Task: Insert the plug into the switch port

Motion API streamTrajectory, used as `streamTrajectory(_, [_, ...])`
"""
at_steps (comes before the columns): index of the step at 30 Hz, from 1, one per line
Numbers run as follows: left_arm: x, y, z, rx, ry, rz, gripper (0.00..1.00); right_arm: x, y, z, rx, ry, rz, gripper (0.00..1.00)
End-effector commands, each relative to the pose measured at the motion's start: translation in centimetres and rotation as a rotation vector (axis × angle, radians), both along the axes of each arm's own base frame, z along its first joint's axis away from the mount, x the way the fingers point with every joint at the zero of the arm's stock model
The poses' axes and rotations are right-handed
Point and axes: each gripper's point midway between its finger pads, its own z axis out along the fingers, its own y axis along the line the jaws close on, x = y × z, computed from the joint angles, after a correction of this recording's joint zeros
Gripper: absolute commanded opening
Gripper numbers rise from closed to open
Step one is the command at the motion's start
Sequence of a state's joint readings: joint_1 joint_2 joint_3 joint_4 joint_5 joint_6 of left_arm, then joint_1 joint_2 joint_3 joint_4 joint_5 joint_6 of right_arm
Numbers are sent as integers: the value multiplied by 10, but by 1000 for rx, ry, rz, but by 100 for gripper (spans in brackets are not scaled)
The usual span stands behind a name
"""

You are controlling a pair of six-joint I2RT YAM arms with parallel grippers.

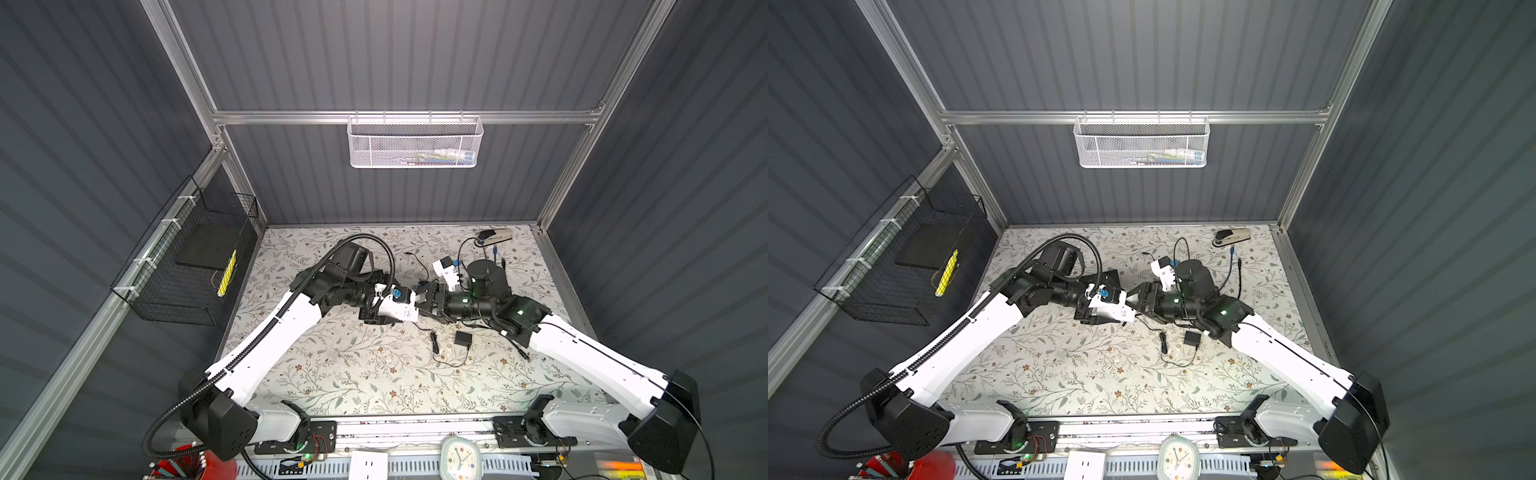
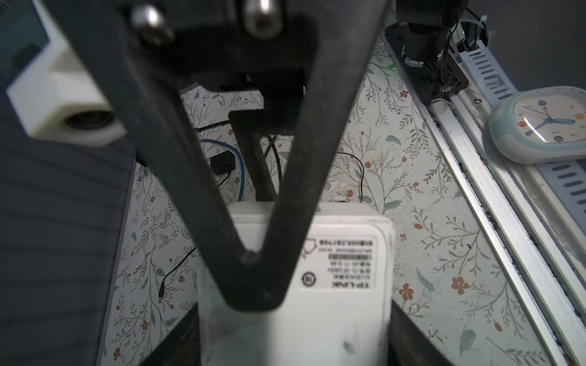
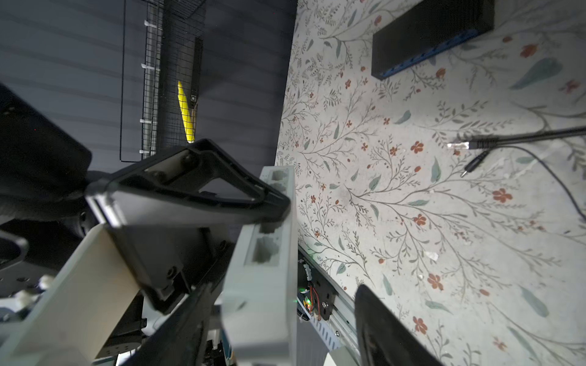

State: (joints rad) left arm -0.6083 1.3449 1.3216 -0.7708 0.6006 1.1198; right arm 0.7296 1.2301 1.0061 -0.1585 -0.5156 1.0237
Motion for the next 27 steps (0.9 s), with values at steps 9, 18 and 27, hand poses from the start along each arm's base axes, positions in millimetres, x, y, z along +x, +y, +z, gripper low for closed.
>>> streamTrajectory(9, [1,6,-7,75,-17,-13,44,-2,12,6,-41,62,26,22])
streamTrajectory(18, [17,5,28,-23,29,163,100,14,0,7,36,91,-46,9])
streamTrajectory(27, [80,84,39,-844,860,1237,99,84,-60,4,303,201,-409,11])
